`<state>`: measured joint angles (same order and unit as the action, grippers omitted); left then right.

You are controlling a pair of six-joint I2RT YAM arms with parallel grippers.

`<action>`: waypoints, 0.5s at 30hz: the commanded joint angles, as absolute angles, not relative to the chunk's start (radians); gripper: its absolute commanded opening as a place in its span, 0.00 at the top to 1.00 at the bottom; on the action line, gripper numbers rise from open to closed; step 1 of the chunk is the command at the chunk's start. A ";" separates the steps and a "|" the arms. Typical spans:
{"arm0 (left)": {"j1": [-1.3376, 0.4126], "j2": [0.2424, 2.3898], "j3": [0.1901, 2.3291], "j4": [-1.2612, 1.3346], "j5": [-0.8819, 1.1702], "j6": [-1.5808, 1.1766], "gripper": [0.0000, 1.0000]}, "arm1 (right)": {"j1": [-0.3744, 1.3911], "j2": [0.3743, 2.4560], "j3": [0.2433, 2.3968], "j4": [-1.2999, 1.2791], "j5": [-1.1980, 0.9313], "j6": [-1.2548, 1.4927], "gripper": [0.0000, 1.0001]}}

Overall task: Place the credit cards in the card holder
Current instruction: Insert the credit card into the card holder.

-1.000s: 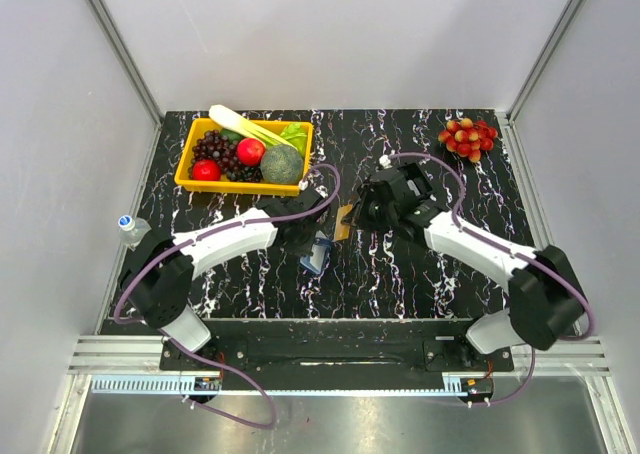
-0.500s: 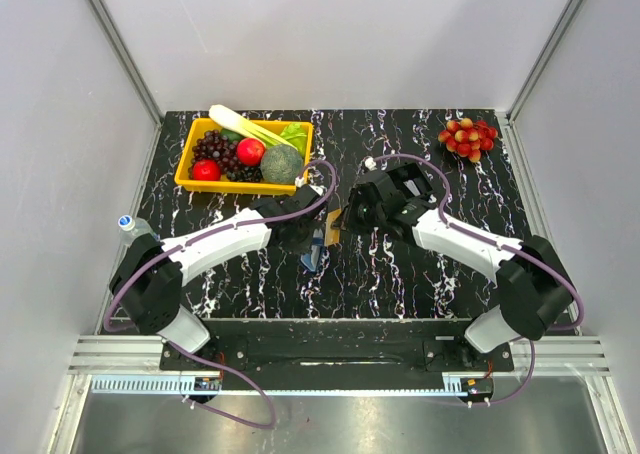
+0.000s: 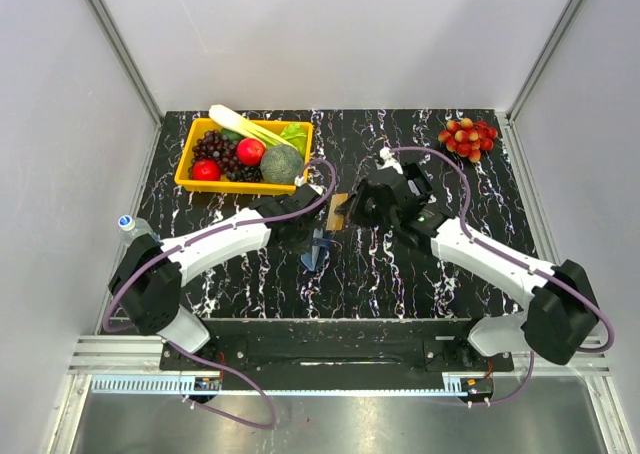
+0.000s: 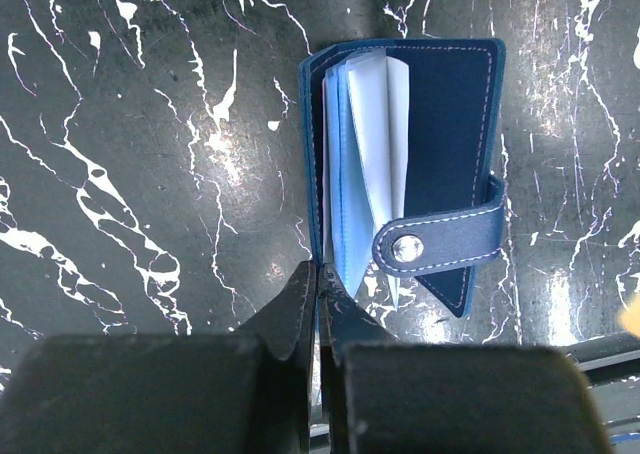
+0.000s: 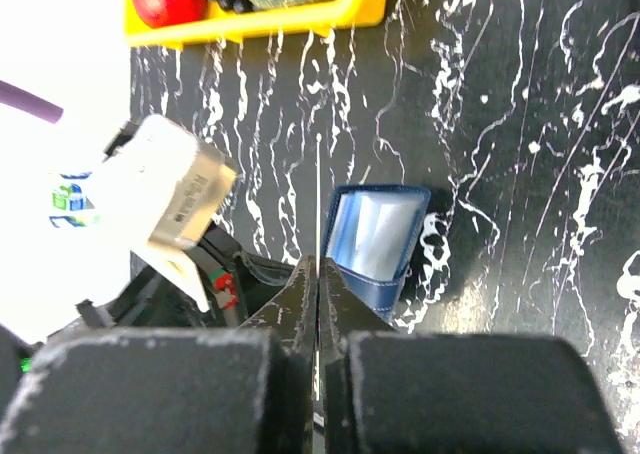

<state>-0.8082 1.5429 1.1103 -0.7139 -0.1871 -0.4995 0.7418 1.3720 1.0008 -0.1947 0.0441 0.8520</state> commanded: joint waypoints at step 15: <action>-0.813 1.486 1.140 -0.703 -0.225 -0.535 1.00 | 0.856 1.531 1.081 -0.156 0.120 0.914 1.00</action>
